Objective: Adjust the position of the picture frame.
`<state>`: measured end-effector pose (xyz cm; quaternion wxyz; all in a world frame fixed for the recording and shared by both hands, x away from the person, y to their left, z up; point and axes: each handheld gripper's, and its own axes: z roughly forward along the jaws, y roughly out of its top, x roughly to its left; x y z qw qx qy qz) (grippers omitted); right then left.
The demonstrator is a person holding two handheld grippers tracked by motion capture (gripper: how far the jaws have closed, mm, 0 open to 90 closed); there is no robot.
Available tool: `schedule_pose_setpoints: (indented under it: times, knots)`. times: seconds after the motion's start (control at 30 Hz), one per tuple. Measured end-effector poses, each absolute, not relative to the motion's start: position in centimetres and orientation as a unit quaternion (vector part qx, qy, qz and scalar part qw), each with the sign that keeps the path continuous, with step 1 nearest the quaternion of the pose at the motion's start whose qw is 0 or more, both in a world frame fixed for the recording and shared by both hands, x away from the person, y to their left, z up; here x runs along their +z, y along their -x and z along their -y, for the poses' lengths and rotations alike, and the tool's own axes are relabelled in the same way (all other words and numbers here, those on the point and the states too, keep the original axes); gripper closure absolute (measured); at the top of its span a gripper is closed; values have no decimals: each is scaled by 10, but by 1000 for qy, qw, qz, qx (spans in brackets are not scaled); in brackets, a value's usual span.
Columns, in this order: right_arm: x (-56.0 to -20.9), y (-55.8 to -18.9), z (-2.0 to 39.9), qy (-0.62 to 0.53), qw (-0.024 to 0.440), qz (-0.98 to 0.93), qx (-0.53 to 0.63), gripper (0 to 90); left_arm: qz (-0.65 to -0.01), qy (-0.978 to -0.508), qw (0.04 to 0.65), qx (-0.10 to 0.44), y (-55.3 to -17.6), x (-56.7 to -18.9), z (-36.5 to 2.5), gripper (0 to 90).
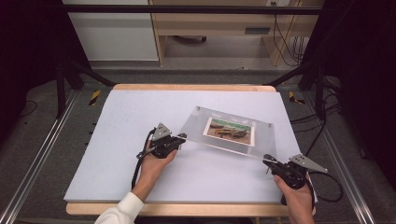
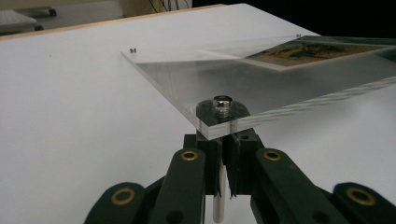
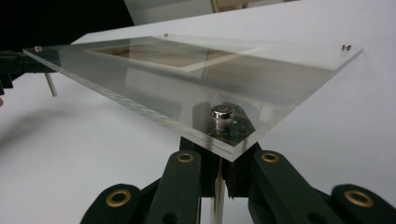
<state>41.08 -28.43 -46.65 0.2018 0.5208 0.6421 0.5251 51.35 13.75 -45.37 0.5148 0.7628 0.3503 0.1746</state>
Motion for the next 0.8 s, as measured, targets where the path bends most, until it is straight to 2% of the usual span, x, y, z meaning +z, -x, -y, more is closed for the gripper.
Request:
schedule_pose_setpoints:
  times: [0.3,0.8]
  knots:
    - [-454,-408,286,-499,217,-636,547,844,-347,-750,533,180,-503,-440,-142,841]
    - [-432,-422,268,-475,200,-657,551,829,-362,-731,541,203,-491,-421,-170,831]
